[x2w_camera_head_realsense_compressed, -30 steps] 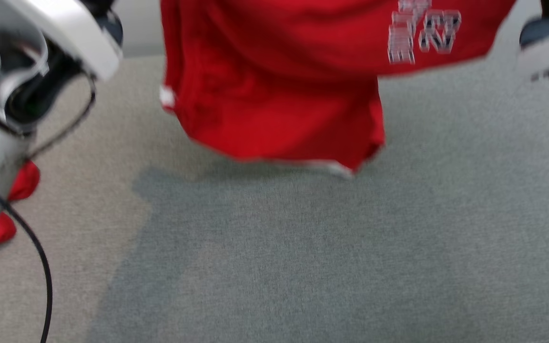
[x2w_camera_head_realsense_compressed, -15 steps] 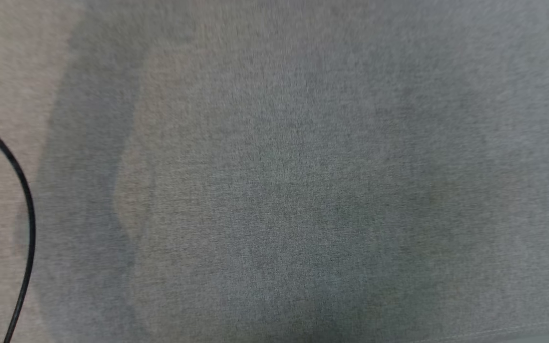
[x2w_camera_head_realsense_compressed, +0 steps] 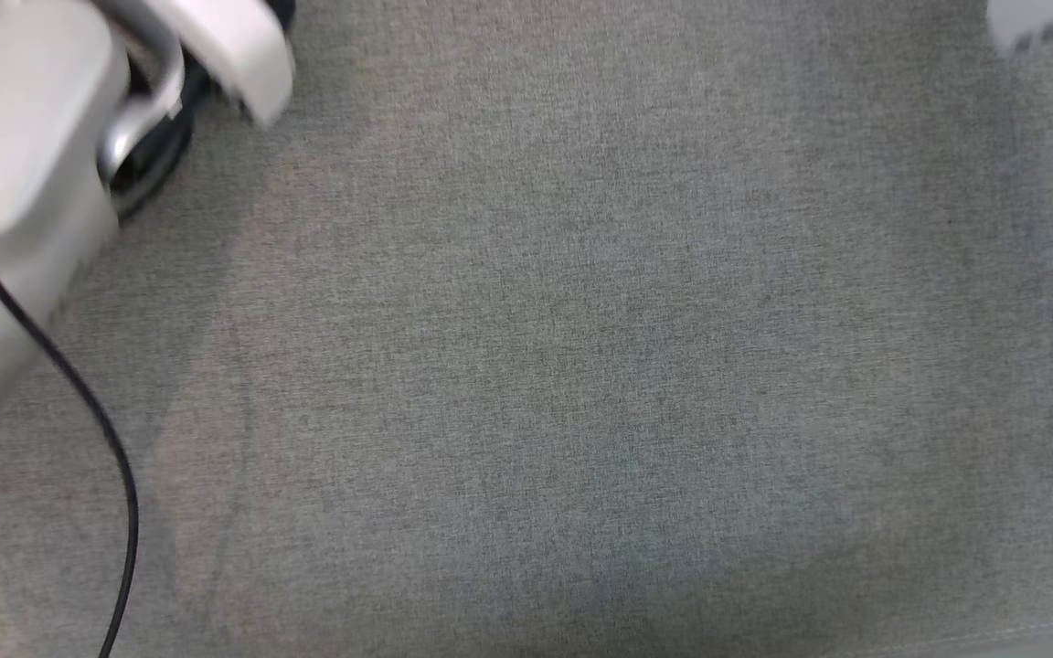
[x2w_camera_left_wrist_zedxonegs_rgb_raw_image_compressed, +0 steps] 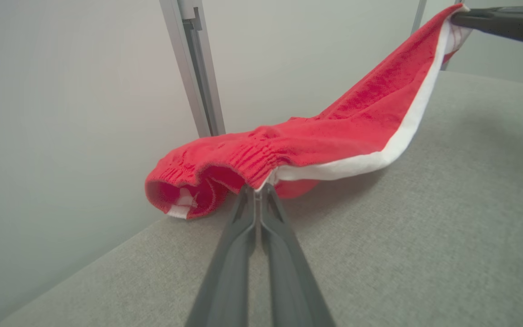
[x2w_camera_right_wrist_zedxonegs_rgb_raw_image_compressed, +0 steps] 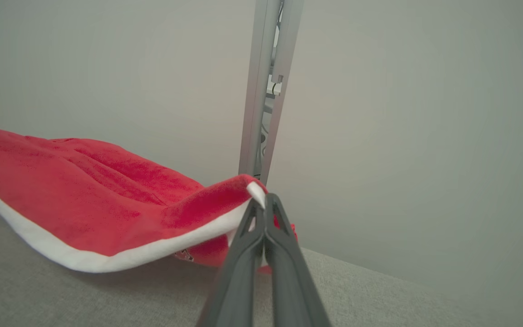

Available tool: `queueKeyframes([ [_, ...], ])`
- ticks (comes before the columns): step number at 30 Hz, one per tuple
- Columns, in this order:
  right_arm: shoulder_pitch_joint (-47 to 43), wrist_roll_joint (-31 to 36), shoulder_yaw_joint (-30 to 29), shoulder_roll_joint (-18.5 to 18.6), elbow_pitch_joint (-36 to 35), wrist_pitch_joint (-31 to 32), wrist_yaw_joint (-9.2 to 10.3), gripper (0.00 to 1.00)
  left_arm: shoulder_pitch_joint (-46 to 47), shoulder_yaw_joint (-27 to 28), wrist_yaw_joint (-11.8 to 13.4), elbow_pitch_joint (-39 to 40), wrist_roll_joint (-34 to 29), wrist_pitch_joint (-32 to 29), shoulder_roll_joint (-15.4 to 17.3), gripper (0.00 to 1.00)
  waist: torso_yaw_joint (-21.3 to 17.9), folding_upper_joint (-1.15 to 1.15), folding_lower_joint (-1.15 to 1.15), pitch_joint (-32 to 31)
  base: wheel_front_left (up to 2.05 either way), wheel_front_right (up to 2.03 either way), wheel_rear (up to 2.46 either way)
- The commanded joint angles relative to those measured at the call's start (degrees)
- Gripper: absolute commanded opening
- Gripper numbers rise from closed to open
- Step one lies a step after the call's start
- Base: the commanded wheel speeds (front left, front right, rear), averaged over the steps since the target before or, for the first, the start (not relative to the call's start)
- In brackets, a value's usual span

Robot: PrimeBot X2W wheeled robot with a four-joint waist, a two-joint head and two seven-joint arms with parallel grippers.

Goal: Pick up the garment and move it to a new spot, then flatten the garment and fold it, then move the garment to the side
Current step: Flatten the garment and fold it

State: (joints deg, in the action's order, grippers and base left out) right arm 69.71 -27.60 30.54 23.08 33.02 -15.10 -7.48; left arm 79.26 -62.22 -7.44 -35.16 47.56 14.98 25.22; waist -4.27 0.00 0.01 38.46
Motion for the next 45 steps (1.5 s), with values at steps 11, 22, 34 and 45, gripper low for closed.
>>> queueKeyframes([
  [11,-24.4,-3.3,-4.0,4.9,-7.6,-0.1,-0.04,0.00,-20.6,-1.2,1.8,14.1,-3.4,0.2,8.6,0.00,1.0,0.00,-0.01,-8.5,0.00,0.00,0.00],
  [22,-44.5,-2.0,-10.8,4.1,-14.9,-0.1,-0.03,0.00,-38.8,-1.5,10.7,26.4,-5.0,0.2,12.4,0.00,0.6,0.00,-0.01,-17.4,0.00,0.00,0.00],
  [34,-60.9,0.6,-17.7,2.2,-22.7,-0.1,-0.02,0.00,-52.0,1.3,17.1,37.2,-6.7,0.2,16.7,0.00,0.7,0.00,-0.01,-23.5,0.00,0.00,0.00],
  [45,-69.0,2.6,-23.4,2.0,-29.9,0.0,-0.02,0.00,-56.8,0.3,18.6,44.0,-5.2,0.0,17.4,0.00,1.9,0.00,-0.01,-23.6,0.00,0.00,0.00],
])
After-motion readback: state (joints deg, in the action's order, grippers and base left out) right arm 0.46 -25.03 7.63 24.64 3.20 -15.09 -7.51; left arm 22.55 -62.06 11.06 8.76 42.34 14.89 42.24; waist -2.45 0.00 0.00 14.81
